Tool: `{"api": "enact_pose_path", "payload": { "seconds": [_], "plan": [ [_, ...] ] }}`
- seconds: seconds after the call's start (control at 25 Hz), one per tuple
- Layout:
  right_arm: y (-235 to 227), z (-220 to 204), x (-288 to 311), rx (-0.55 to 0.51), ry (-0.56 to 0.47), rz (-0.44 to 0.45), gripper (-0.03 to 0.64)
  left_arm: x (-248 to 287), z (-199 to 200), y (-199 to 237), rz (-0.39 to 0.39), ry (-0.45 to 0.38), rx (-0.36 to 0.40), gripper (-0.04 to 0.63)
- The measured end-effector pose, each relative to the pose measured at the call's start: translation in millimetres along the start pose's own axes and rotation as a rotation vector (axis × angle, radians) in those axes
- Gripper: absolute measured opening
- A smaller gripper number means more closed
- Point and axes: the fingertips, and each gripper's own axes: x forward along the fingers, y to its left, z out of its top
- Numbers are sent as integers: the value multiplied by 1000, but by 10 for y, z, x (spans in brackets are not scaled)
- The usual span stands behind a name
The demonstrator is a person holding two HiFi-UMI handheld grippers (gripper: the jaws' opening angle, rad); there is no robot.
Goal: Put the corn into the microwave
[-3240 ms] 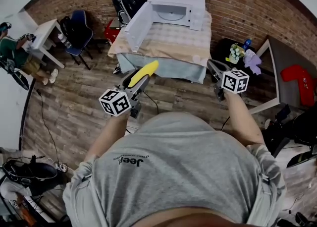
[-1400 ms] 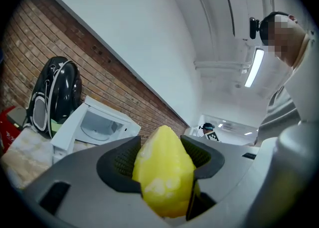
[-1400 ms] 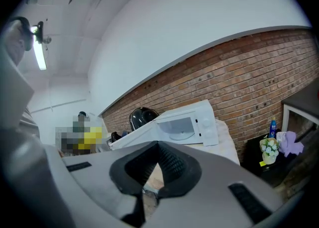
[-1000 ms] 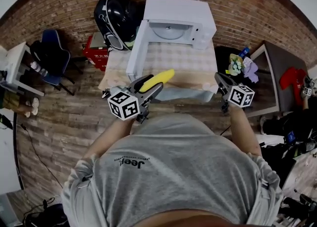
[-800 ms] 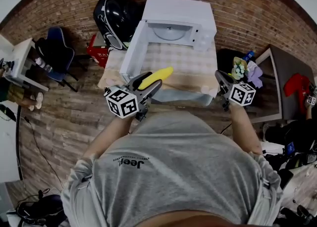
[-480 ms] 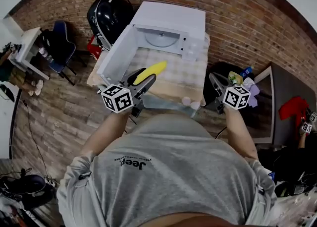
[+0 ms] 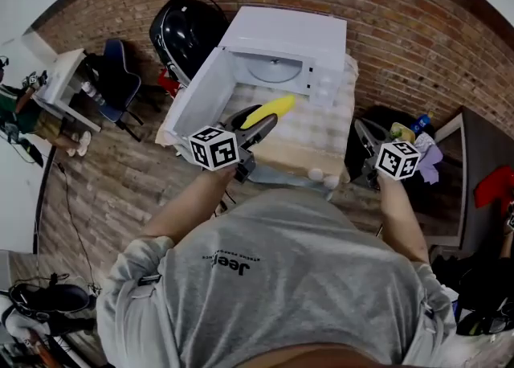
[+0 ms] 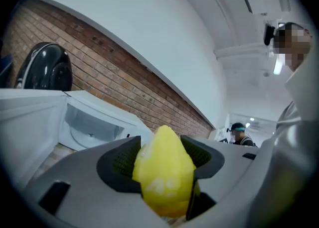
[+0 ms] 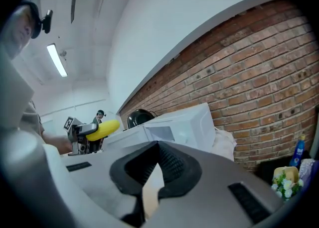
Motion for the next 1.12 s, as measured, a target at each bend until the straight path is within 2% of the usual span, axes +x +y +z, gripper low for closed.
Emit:
{"api": "enact_pose_path", "payload": {
  "seconds": [0.08,0.16,0.28,0.4,0.56,0.64,0.84,1.12],
  "plan": [
    [135,-17,255,16,-42,-12,17,-102,26,264,-29,30,39,258],
    [222,-66,498,86,-80,-33,17,-206,41,557,-34,44,31,258],
    [431,-233,831,159,-55,-36,17,-359,70,912,-20,78,17,258],
    [593,-250,945,129,-13,-26,17,-409,45,1081,-13,76,11,258],
    [606,-188,906,80,49,-16,17,-239,-75,1222,28,42,-60,258],
    [554,-173,838,52,76,-15,17,-117,-155,1228,41,41,-71,258],
    [409,-249,835,67,70,-33,17,118,-262,1337,74,77,-58,258],
    [387,-422,1189,49,89,-18,17,346,-265,1667,111,95,-43,258]
  ]
}}
